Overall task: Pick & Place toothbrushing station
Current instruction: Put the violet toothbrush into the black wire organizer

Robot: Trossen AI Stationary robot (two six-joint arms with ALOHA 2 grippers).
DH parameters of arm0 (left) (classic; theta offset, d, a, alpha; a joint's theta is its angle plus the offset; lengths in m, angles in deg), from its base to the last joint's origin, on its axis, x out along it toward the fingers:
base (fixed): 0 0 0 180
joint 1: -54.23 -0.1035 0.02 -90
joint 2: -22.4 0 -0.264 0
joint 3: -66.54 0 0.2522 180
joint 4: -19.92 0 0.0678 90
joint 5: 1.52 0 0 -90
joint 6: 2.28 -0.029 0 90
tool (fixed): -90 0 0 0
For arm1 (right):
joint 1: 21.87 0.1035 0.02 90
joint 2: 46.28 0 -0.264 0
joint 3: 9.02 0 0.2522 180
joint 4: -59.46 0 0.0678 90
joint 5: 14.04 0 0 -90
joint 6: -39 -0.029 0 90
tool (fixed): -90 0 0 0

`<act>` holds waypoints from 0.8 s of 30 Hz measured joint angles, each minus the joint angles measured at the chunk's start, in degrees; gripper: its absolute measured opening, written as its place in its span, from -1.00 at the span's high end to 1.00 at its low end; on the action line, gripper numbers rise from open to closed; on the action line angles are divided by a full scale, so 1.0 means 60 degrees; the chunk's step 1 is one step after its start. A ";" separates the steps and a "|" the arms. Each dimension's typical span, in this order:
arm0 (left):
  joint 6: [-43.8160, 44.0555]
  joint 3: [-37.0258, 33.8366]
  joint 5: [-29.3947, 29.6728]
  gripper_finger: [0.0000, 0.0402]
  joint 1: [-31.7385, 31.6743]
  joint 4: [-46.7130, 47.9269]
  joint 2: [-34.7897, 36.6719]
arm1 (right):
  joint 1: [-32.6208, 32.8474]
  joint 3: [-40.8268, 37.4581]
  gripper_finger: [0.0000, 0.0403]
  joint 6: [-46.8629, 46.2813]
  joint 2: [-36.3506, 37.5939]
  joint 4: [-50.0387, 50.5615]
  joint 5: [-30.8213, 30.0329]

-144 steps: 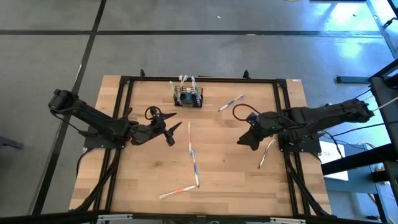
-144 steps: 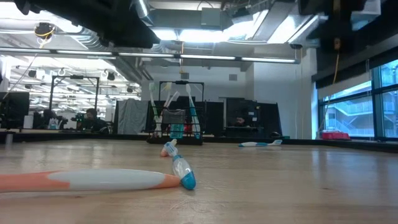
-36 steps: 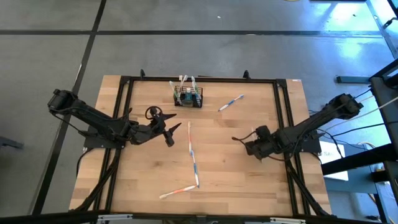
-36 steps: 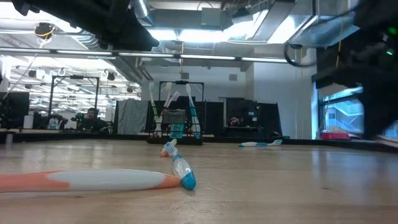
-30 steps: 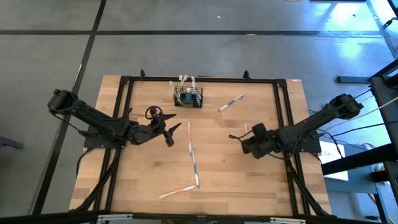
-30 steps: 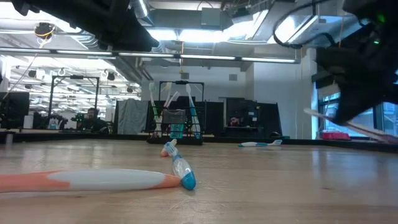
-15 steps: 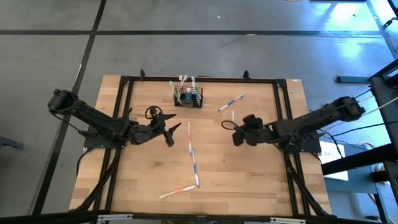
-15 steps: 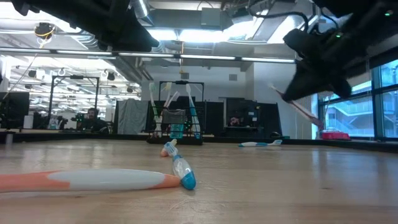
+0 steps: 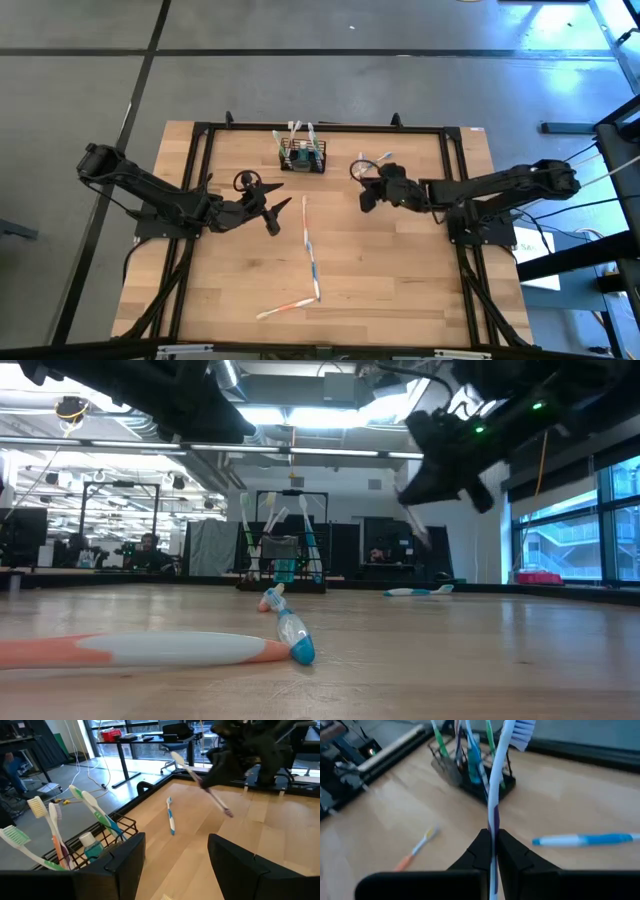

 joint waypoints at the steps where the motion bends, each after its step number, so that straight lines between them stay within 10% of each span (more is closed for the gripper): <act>1: 0.0036 0.0000 -0.0030 -0.06 0.0000 0.0004 0.0000 | -0.0149 0.0000 0.91 0.0214 -0.0183 -0.0450 0.0091; 24: 0.0056 0.0000 -0.0241 -0.06 0.0000 0.0003 0.0000 | -0.2099 0.0220 0.91 0.3245 -0.3175 -0.7693 0.1690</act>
